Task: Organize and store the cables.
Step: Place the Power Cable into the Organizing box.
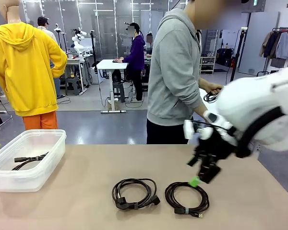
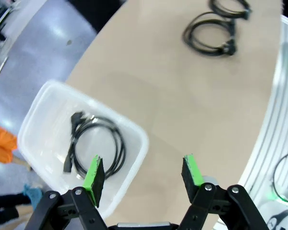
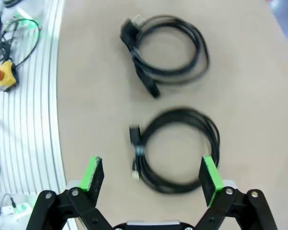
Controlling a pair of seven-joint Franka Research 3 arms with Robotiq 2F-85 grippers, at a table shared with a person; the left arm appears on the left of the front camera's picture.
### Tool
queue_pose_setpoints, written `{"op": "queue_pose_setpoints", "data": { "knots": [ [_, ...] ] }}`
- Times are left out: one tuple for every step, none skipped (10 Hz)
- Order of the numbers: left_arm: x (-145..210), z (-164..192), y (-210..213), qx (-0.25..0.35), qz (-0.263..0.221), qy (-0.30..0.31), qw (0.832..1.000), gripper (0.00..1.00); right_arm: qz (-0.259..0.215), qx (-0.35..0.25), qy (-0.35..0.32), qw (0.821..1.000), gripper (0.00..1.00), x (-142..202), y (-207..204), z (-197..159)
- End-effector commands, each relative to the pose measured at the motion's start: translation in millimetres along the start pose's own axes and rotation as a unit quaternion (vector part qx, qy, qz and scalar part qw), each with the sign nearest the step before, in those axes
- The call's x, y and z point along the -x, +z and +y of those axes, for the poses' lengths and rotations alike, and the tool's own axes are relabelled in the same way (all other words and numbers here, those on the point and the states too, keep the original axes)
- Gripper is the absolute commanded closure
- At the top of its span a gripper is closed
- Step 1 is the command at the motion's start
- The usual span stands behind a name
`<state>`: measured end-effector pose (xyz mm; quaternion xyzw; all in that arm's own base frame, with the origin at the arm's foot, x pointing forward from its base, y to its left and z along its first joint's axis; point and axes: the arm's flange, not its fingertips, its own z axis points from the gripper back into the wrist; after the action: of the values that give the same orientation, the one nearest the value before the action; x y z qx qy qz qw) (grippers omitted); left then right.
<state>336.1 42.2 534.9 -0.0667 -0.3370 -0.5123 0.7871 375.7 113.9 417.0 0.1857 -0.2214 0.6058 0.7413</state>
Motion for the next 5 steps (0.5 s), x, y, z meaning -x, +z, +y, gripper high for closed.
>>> {"op": "queue_pose_setpoints", "data": {
  "knots": [
    [-29.3,-6.1,-19.4,0.037,0.008,-0.038,0.999,0.18,-0.018,0.043,-0.026,0.999,0.00,56.8,39.7,5.5],
    [-42.6,-14.4,-30.8,0.051,0.021,-0.050,0.997,0.18,-0.056,0.056,-0.030,0.996,0.00,94.1,65.4,11.0],
    [-54.9,-23.4,-41.9,0.060,0.024,-0.060,0.996,0.18,-0.081,0.065,-0.033,0.994,0.00,127.5,84.2,15.4],
    [-67.7,-35.8,-56.4,0.079,0.033,-0.079,0.993,0.18,-0.094,0.072,-0.033,0.992,0.00,160.1,100.2,20.6],
    [-83.1,-50.5,-74.9,0.097,0.040,-0.098,0.990,0.18,-0.107,0.061,-0.023,0.992,0.00,192.6,113.4,25.6]
  ]
}}
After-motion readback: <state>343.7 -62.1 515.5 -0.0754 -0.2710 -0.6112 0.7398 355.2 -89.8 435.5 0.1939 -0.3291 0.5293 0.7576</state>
